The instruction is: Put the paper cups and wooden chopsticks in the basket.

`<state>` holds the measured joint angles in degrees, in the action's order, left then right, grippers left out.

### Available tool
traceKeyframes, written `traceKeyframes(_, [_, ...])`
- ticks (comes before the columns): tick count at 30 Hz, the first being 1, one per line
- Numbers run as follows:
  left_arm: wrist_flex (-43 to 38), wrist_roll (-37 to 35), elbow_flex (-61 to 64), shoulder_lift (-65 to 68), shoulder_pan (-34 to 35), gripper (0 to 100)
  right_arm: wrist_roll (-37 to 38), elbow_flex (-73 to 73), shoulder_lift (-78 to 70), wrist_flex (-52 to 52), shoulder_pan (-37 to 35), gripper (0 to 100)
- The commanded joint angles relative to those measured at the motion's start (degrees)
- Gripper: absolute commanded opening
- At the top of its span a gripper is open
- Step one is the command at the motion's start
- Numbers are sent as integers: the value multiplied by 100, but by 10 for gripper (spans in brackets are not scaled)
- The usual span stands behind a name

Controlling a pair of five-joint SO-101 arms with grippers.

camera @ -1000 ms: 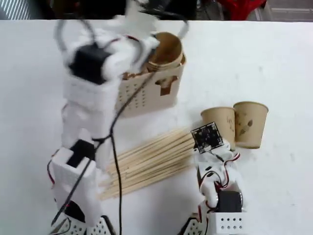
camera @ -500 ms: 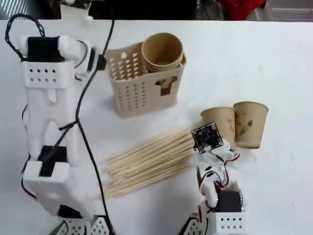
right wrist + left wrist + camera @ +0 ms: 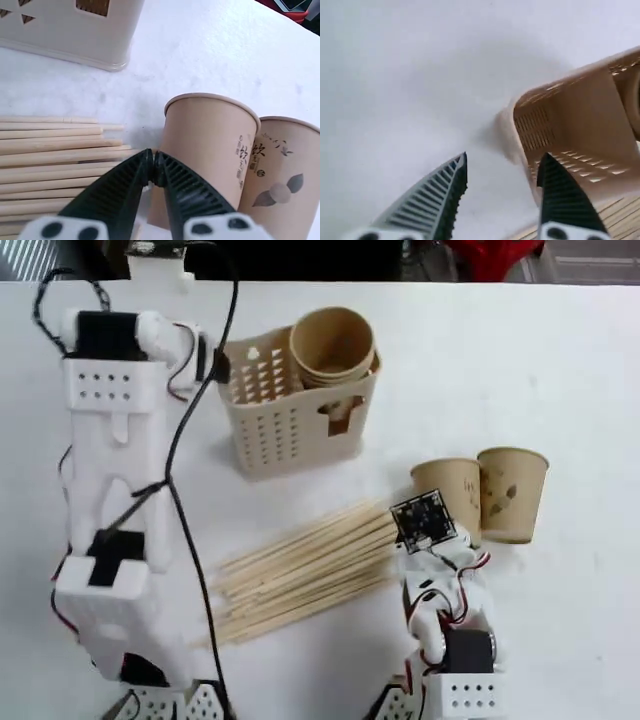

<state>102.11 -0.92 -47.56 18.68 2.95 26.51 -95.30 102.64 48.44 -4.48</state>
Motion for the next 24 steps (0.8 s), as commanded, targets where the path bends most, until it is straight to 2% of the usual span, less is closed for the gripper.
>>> traceKeyframes(1, [-167,-264,-273,725,-268,234,62,9,48,-127,-40,18])
traceKeyframes(7, [-519,-519,-273,1613,-505,216,62,9,48,-127,-40,18])
traceKeyframes(10, [-343,-457,-281,1675,-497,97,62,9,48,-127,-40,18])
traceKeyframes(12, [-220,-141,-360,1666,-479,11,62,9,48,-127,-40,18])
traceKeyframes(14, [62,-9,-607,1675,-479,26,62,9,48,-127,-40,18])
traceKeyframes(17, [62,9,-642,1543,-488,21,62,9,48,-127,-40,18])
traceKeyframes(24, [62,299,369,435,-646,20,62,9,48,-127,-40,18])
